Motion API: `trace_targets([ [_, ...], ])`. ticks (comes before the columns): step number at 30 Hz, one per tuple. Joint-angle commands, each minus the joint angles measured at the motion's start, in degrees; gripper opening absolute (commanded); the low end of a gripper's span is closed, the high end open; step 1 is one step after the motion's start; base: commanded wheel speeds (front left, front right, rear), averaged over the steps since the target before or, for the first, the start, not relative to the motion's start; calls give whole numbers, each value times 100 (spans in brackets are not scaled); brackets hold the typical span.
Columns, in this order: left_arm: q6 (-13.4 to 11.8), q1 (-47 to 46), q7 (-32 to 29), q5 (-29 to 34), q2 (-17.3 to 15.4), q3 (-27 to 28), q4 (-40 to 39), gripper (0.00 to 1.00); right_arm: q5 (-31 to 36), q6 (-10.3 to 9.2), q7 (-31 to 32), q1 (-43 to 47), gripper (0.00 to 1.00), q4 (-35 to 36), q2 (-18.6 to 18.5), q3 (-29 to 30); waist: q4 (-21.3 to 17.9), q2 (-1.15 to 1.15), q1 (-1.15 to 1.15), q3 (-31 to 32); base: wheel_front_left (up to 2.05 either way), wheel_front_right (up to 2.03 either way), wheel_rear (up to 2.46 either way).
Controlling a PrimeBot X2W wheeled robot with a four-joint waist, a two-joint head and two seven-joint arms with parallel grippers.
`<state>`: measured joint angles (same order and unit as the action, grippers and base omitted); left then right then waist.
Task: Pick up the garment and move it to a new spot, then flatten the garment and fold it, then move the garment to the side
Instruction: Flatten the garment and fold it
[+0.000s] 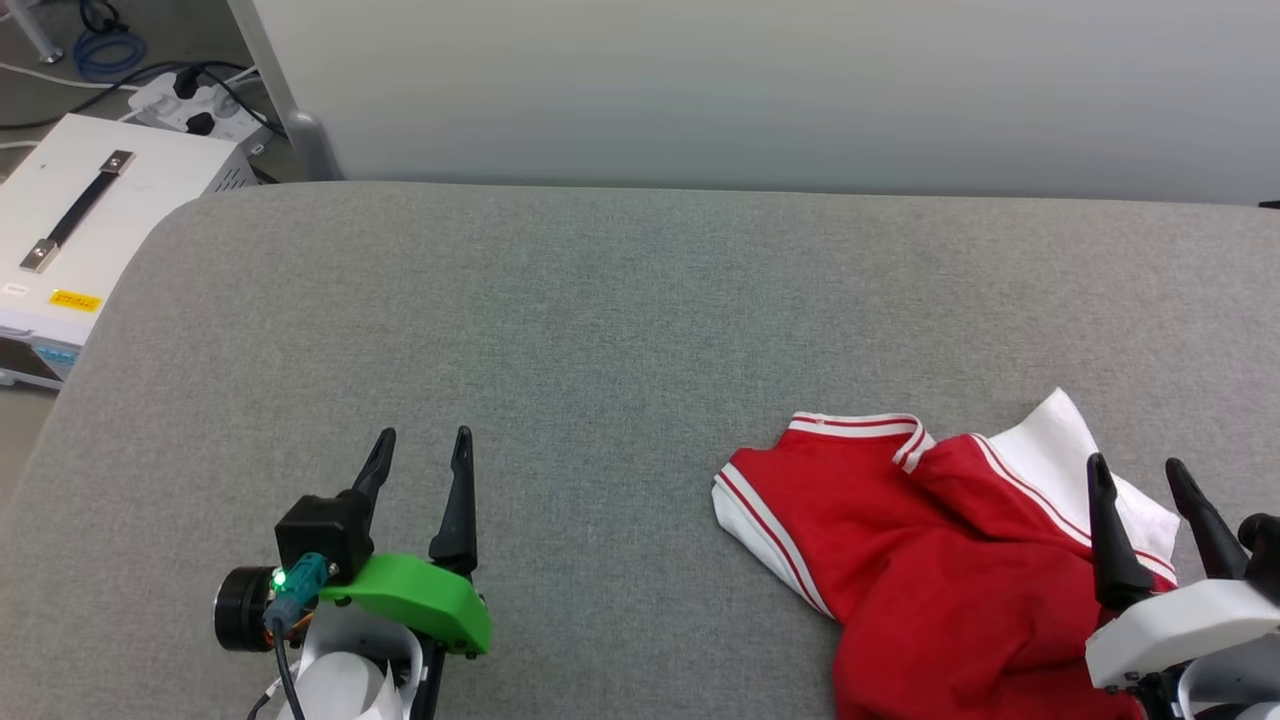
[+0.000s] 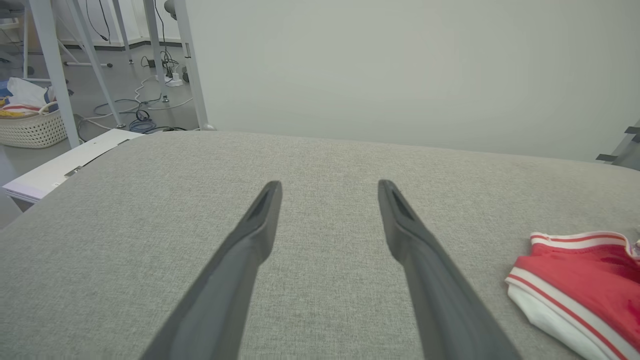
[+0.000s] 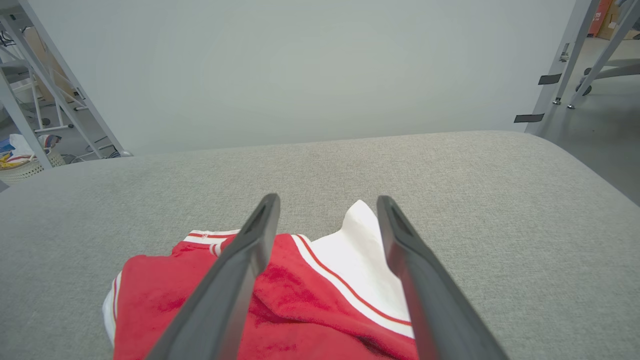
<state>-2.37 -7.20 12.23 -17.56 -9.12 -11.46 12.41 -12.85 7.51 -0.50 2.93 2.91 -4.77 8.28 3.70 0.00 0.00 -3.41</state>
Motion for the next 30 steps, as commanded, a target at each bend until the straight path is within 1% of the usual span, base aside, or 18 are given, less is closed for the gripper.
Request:
trace_targets([
  [1,-52,96,-11,-55,-53,8,-26,100,54,-2,51,120,100,115,27,-22,-22,0,0,42,0,0,0],
  [7,-93,163,-111,-72,-97,-13,-83,100,163,-2,259,396,100,573,85,-139,-117,0,0,117,0,0,0],
  [11,-43,93,-436,-50,-129,-164,-38,100,196,-2,337,527,100,841,114,-213,-191,0,0,110,0,0,0],
  [15,199,-183,-1136,-31,-50,-585,103,100,171,-2,393,597,100,974,136,-317,-255,0,0,55,0,0,0],
  [17,379,-396,-1540,-33,37,-850,189,100,167,-2,411,596,100,1018,142,-386,-310,0,0,-1,0,0,0],
  [20,567,-664,-2005,-56,161,-1149,336,100,162,-2,435,554,100,1068,145,-485,-401,0,0,-111,0,0,0],
  [25,767,-1112,-2646,-66,310,-1618,656,100,113,-2,422,448,100,1125,129,-584,-566,0,0,-337,0,0,0],
  [30,888,-1590,-2989,-71,373,-1975,951,100,43,-2,378,360,100,1132,115,-604,-703,0,0,-581,0,0,0],
])
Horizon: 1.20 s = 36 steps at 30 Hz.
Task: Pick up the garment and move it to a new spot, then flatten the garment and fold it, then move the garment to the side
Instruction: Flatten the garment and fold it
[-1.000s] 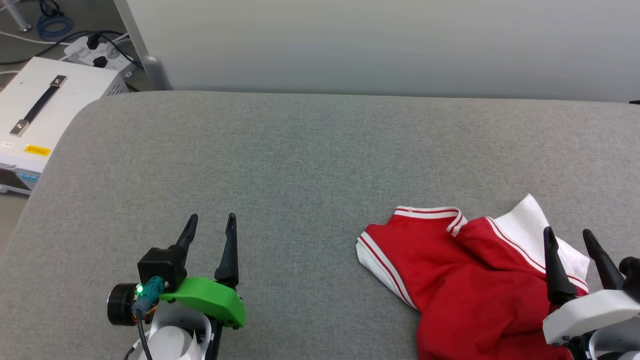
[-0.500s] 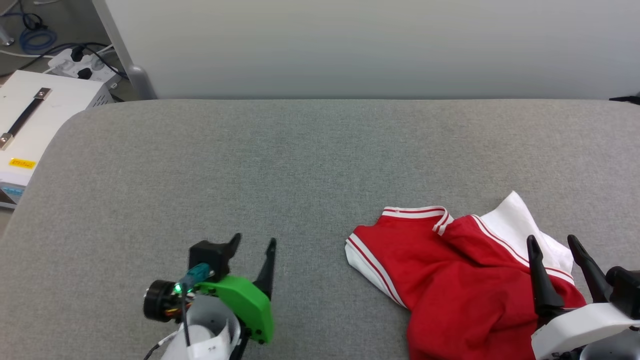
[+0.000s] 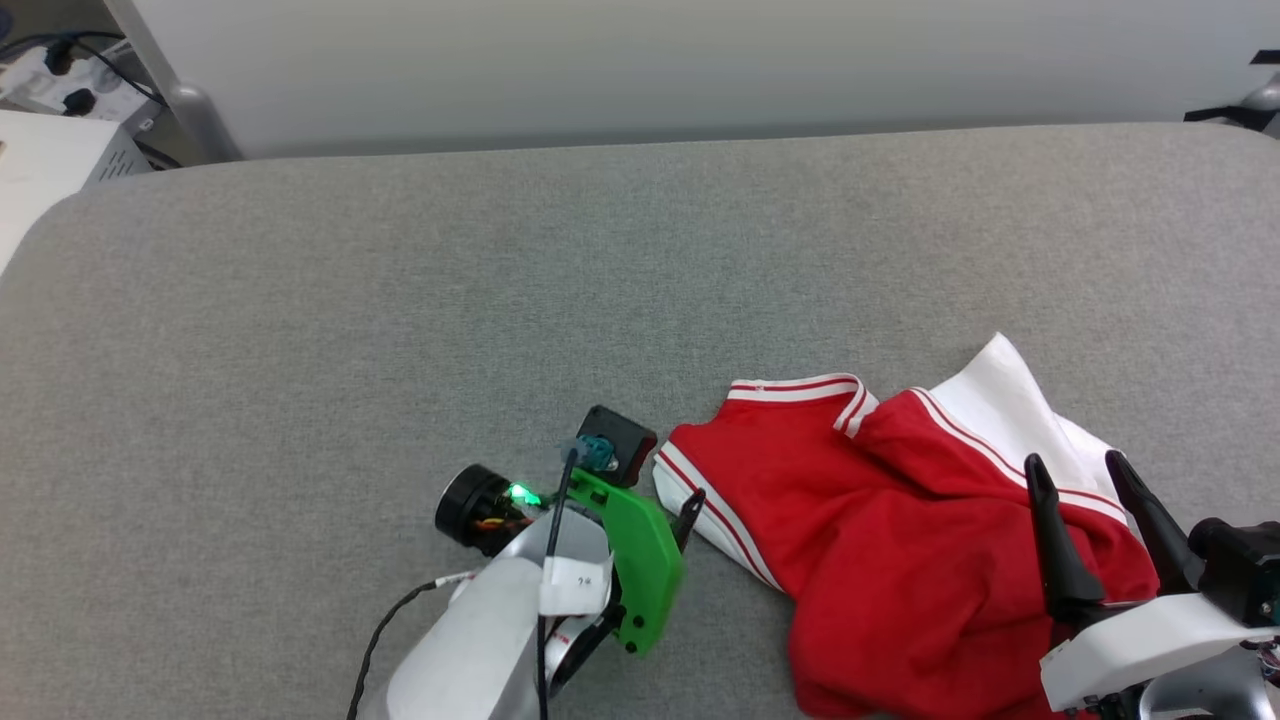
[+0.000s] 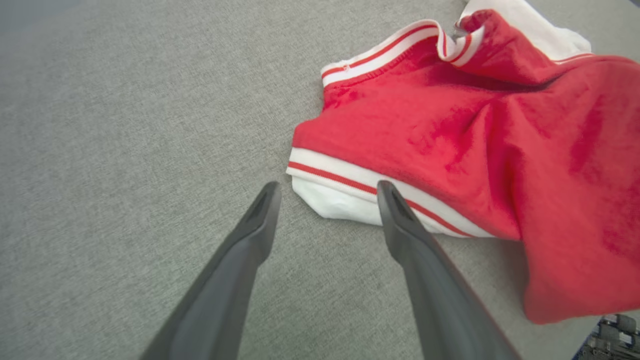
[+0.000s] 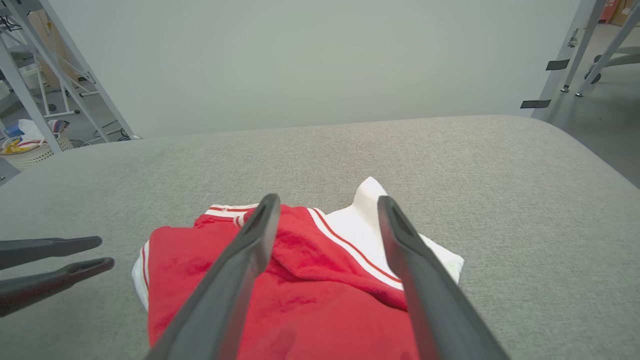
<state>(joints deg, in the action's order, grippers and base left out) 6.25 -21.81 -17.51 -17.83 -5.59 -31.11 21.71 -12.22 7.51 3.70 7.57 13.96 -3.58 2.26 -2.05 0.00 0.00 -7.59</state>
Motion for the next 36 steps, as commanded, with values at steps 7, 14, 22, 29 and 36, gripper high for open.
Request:
trace_targets([
  [7,89,-829,-383,14,36,-390,770,100,-261,-2,-117,-290,100,-95,22,-72,-312,0,0,-531,0,0,0],
  [14,117,-1123,-934,-40,-21,-876,1552,82,-409,-2,-205,-438,100,-300,47,-153,-450,0,0,-717,0,0,0],
  [22,45,-1256,-185,-193,-259,-795,1366,0,-500,-2,-233,-410,100,-558,59,1,-307,0,0,-558,0,0,0],
  [29,-345,-1149,-66,-197,-752,-474,300,0,-503,-2,-173,-315,100,-644,66,151,38,0,0,-182,0,0,0],
  [36,-915,-410,-620,-402,-1533,23,-1185,0,-498,-2,-128,-208,100,-576,68,269,295,0,0,-37,0,0,0],
])
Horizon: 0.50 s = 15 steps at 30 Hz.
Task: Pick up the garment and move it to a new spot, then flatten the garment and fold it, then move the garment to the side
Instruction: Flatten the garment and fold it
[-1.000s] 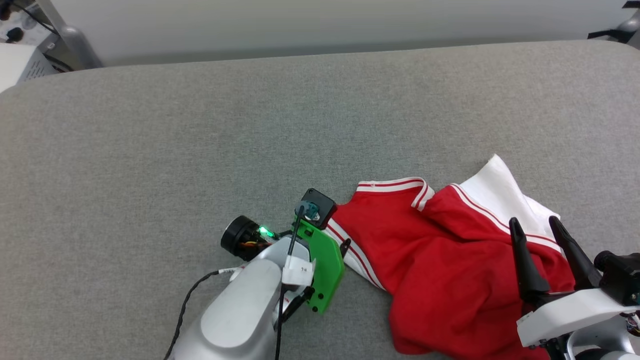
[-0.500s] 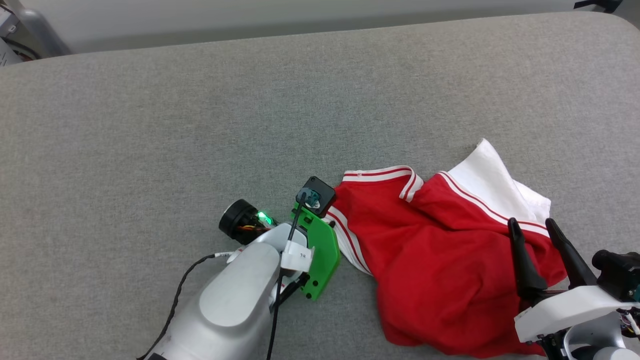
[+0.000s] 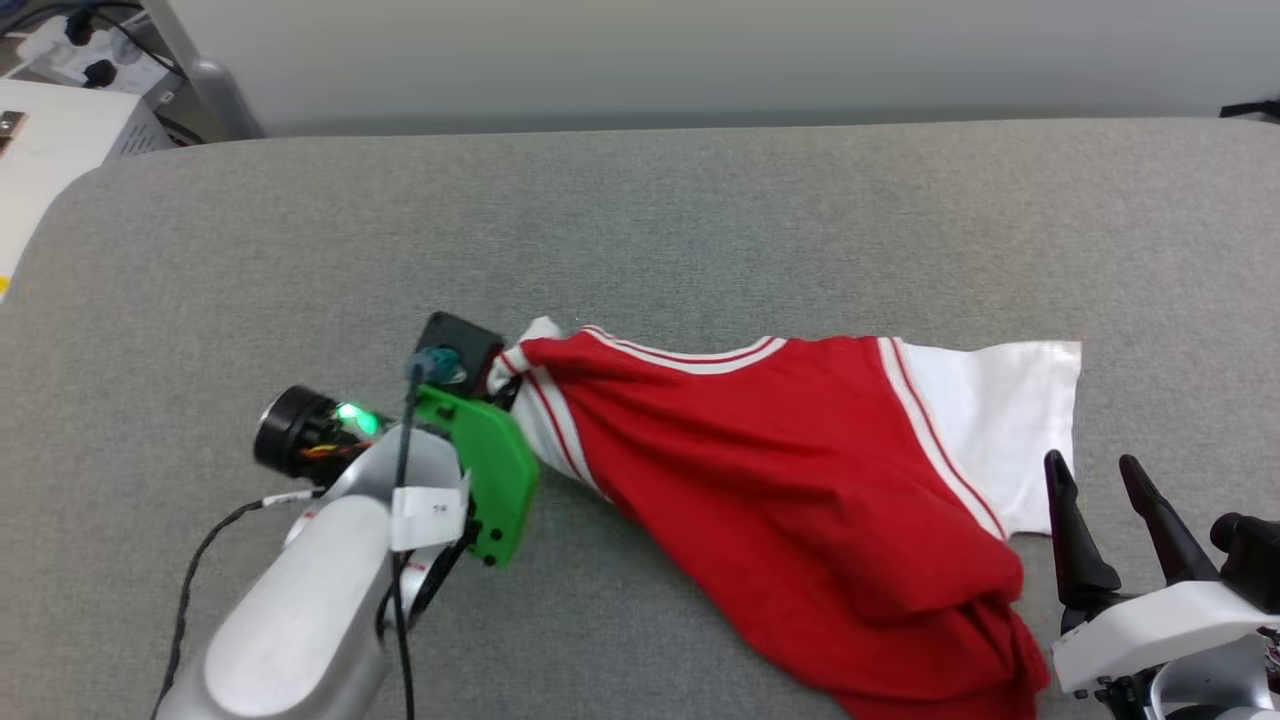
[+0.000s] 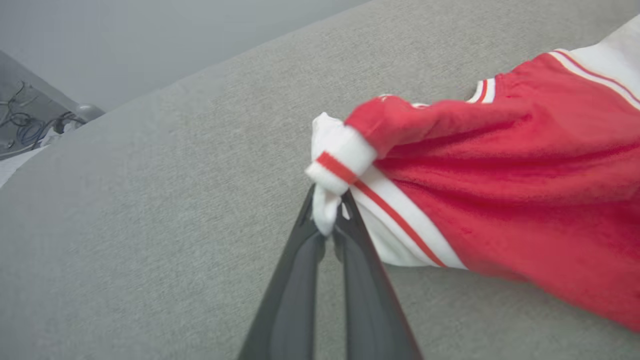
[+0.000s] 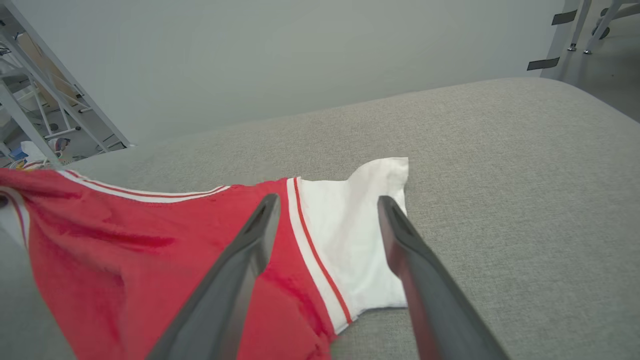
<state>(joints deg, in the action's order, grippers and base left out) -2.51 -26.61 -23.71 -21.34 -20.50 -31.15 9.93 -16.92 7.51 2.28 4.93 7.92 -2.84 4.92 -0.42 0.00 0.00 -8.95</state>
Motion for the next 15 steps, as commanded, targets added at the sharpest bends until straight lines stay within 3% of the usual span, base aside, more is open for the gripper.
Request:
trace_targets([
  [1,-166,258,-90,-135,-132,141,-220,0,-25,-2,19,61,100,46,-5,16,161,0,0,96,0,0,0],
  [5,-510,984,-286,-458,-303,421,-556,0,-16,-2,39,39,100,106,-5,36,215,0,0,40,0,0,0],
  [10,-649,1488,-127,-784,-169,568,-193,0,23,-2,107,-32,100,152,-4,-7,197,0,0,-21,0,0,0],
  [11,-662,1532,-66,-826,-113,580,-61,4,36,-2,124,-46,100,163,-4,-10,190,0,0,-29,0,0,0],
  [13,-624,1575,57,-940,17,598,178,22,55,-2,154,-71,100,166,-4,-16,169,0,0,-31,0,0,0],
  [14,-602,1578,136,-975,76,600,309,38,65,-2,169,-79,100,164,-4,-16,159,0,0,-25,0,0,0],
  [15,-588,1572,194,-982,113,591,404,73,68,-2,180,-83,100,163,-4,-18,152,0,0,-18,0,0,0],
])
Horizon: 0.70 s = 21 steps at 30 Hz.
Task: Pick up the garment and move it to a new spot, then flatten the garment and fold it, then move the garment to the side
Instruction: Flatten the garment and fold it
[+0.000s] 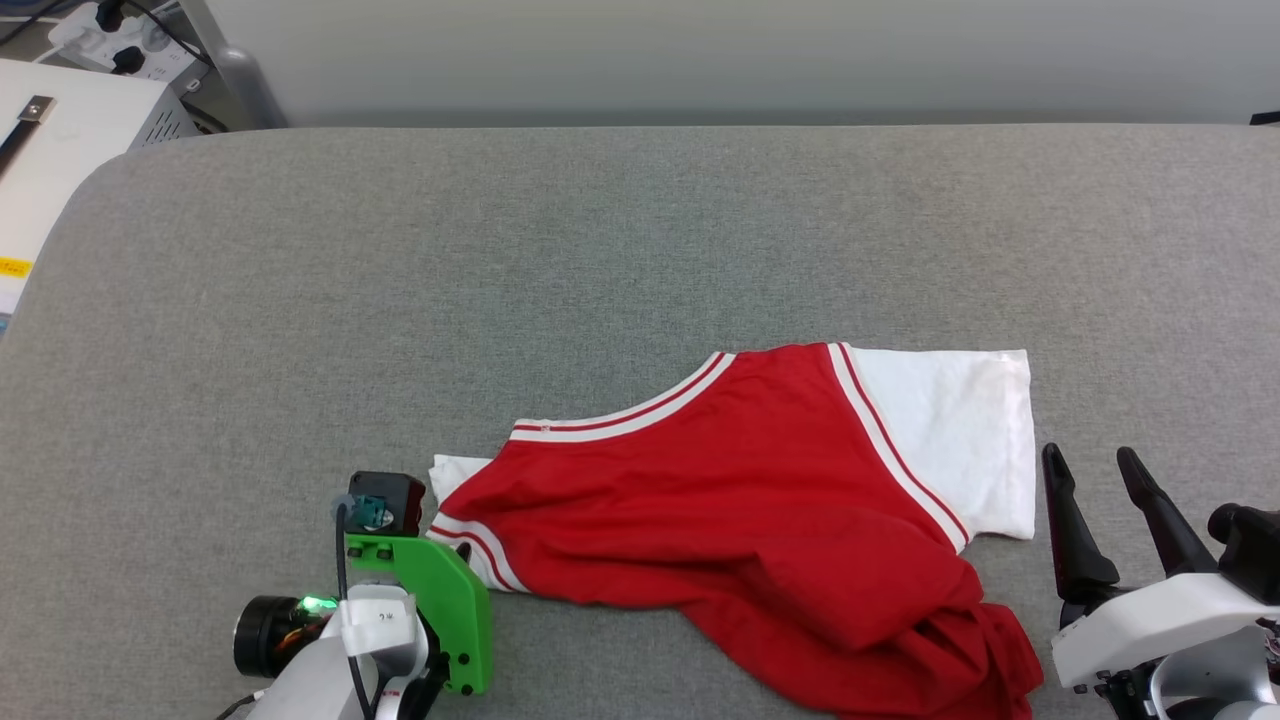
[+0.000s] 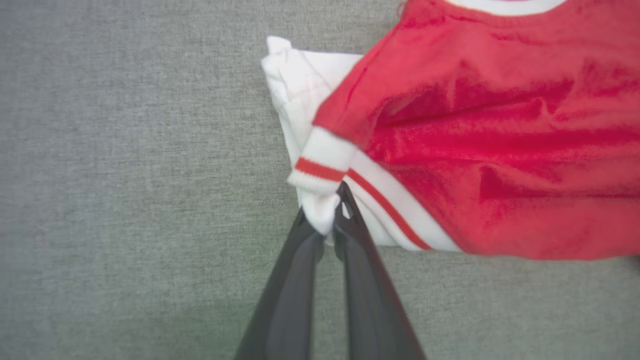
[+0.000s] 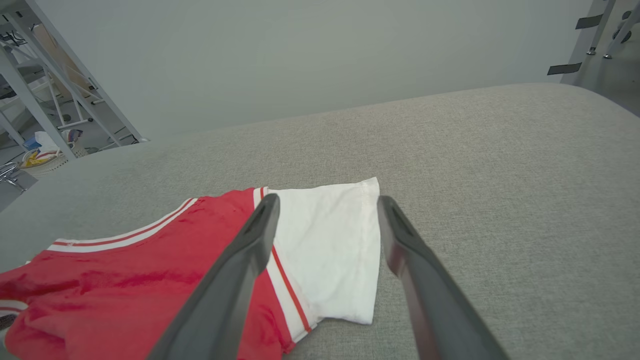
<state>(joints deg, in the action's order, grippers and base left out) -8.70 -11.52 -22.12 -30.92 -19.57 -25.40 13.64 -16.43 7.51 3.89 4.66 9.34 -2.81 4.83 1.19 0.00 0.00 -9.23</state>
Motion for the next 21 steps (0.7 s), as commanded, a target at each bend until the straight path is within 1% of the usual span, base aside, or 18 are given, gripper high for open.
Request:
trace_targets([
  [1,49,55,135,-56,86,27,121,100,29,-2,33,-56,100,21,-8,-6,-16,0,0,23,0,0,0],
  [6,59,36,731,-32,259,84,366,100,42,-2,96,-13,100,53,-7,31,-7,0,0,151,0,0,0],
  [12,-7,75,1734,130,358,210,446,100,49,-2,182,55,100,19,-7,24,22,0,0,393,0,0,0],
  [18,-14,182,2761,302,395,298,356,100,46,-2,297,169,100,-15,-7,16,51,0,0,639,0,0,0],
  [19,-19,242,3175,372,421,314,217,100,40,-2,416,226,100,-81,-7,81,66,0,0,712,0,0,0],
  [21,-36,288,3334,401,432,330,104,100,22,-2,516,249,100,-160,-12,161,74,0,0,739,0,0,0],
])
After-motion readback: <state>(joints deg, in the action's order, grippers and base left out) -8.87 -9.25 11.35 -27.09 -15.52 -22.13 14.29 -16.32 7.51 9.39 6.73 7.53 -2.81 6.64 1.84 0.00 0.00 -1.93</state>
